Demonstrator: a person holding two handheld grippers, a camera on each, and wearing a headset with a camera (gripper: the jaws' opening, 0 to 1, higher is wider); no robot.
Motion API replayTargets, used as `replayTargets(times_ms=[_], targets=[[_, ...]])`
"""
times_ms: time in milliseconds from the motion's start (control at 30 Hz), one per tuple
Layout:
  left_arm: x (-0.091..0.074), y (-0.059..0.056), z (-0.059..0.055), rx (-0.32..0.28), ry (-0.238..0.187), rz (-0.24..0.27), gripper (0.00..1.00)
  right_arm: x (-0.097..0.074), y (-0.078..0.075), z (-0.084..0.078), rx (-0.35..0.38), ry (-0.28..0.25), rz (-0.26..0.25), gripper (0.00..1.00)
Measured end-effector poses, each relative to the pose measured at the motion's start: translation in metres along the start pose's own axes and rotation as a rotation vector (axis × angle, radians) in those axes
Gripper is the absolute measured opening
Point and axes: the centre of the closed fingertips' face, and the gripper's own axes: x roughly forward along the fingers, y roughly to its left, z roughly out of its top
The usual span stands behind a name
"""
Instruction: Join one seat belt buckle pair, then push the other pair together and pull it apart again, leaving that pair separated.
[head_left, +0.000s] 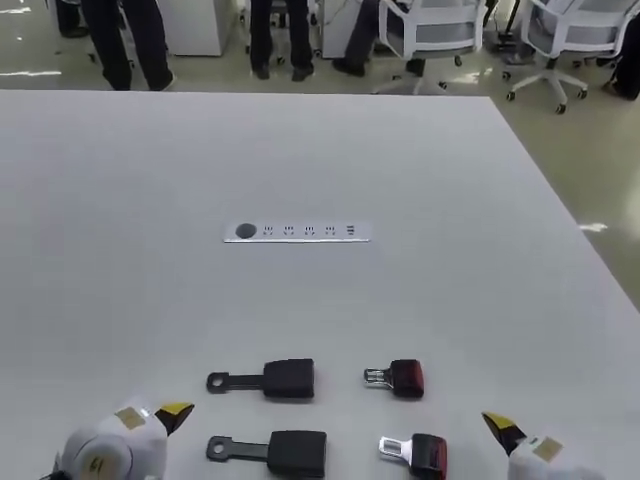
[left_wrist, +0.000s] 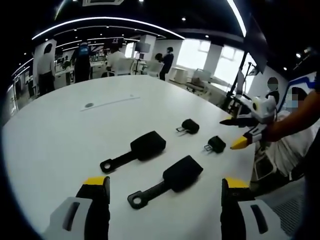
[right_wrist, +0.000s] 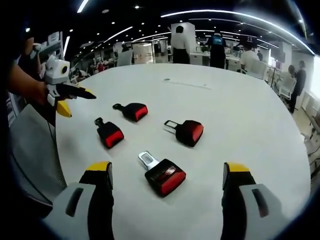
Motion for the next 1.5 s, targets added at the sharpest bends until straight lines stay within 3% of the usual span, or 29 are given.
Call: replayTargets(times_ms=[433,533,1000,1300,1500], targets=[[0.026,-0.006,-0.008,0.066,0.053,-0.089,0.93,0.012,0.000,-0.004,-0.025,0.039,0.059,0.86],[0.029,-0.007,-0.004,0.078,0.062,-0.102,0.93,0.014,0.000,-0.005,-0.032,0.045,0.070,0.86],[0.048,-0.018,-0.008,0.167,0.117,-0.204,0.83,0.024,0.005,-0.012,-0.084,0.099,0.148,0.82],[0.062,-0.027,-0.015,0.231,0.165,-0.268,0.76,0.027,0.004,-0.017,-0.107,0.130,0.205,0.76],[0.074,-0.027,-0.025,0.290,0.198,-0.300,0.72,0.028,0.004,-0.024,-0.121,0.158,0.257,0.72]])
